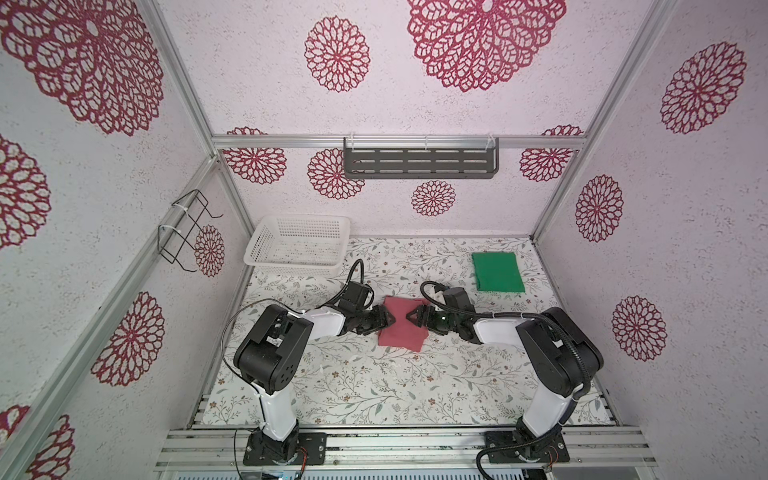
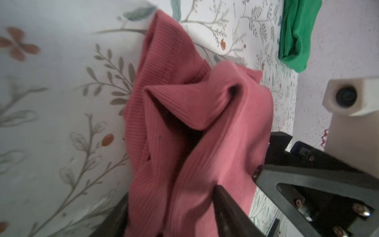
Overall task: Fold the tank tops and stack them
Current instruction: 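Lift the pink bundle with both grippers and carry it toward the green tank top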
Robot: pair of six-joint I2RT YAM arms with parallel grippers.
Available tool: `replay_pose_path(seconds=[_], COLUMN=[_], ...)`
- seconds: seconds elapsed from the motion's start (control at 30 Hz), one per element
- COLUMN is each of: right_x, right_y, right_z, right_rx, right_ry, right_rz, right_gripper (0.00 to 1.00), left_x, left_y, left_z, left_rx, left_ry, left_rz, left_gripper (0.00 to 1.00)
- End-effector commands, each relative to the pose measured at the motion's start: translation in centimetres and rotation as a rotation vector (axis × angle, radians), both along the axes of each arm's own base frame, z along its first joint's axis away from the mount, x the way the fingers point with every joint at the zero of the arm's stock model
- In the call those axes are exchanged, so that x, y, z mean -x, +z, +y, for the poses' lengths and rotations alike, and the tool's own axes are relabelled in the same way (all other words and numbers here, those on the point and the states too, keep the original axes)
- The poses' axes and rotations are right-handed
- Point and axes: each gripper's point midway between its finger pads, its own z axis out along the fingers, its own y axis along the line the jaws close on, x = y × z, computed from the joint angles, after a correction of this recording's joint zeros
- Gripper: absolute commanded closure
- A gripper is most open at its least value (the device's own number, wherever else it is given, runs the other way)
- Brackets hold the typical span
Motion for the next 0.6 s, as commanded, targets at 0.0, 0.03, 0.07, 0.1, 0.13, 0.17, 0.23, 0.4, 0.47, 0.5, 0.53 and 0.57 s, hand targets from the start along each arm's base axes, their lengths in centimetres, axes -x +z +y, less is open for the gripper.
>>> replay_pose_path(seconds=[0.0, 0.03, 0.07, 0.1, 0.13, 0.17, 0.23, 0.4, 0.47, 0.5, 0.53, 0.57], right_x=[1.5, 1.5, 1.4, 1.2, 1.0, 0.7, -0.3, -3.0, -4.3, -5.0, -5.6, -6.3], right_y=[-1.7, -1.8, -1.7, -1.4, -1.2, -0.9, 0.4, 3.6, 5.0, 5.9, 6.6, 7.6], right_z=[0.6, 0.4, 0.3, 0.2, 0.0, -0.2, -0.6, -2.6, -3.9, -4.7, -5.6, -6.4], right_rx=[0.011, 0.013, 0.015, 0.015, 0.017, 0.018, 0.013, 0.045, 0.061, 0.065, 0.072, 0.079], right_ry=[0.007, 0.004, 0.001, 0.000, 0.001, 0.000, 0.001, 0.023, 0.019, 0.016, 0.009, 0.003], right_rz=[0.077, 0.078, 0.074, 0.067, 0.060, 0.052, 0.016, -0.070, -0.105, -0.127, -0.142, -0.166], right_gripper=[0.29, 0.32, 0.36, 0.40, 0.46, 0.54, 0.67, 1.00, 1.00, 1.00, 1.00, 1.00], left_x=[0.0, -0.2, -0.4, -0.7, -0.9, -1.3, -2.1, -5.1, -6.6, -7.6, -8.6, -9.4], left_y=[0.1, 0.3, 0.6, 1.0, 1.4, 2.0, 3.1, 7.1, 8.1, 8.7, 9.6, 10.2], left_z=[-1.1, -1.2, -1.5, -1.7, -2.0, -2.5, -3.5, -7.0, -8.4, -9.4, -10.4, -11.2], left_rx=[0.020, 0.018, 0.021, 0.028, 0.036, 0.046, 0.059, 0.104, 0.113, 0.117, 0.124, 0.131], left_ry=[-0.006, -0.002, -0.001, 0.001, 0.001, 0.000, -0.008, -0.039, -0.058, -0.075, -0.093, -0.107], left_rz=[-0.011, -0.018, -0.024, -0.032, -0.040, -0.052, -0.073, -0.168, -0.207, -0.230, -0.254, -0.270], left_gripper=[0.56, 0.60, 0.67, 0.72, 0.77, 0.82, 0.90, 1.00, 1.00, 1.00, 1.00, 1.00])
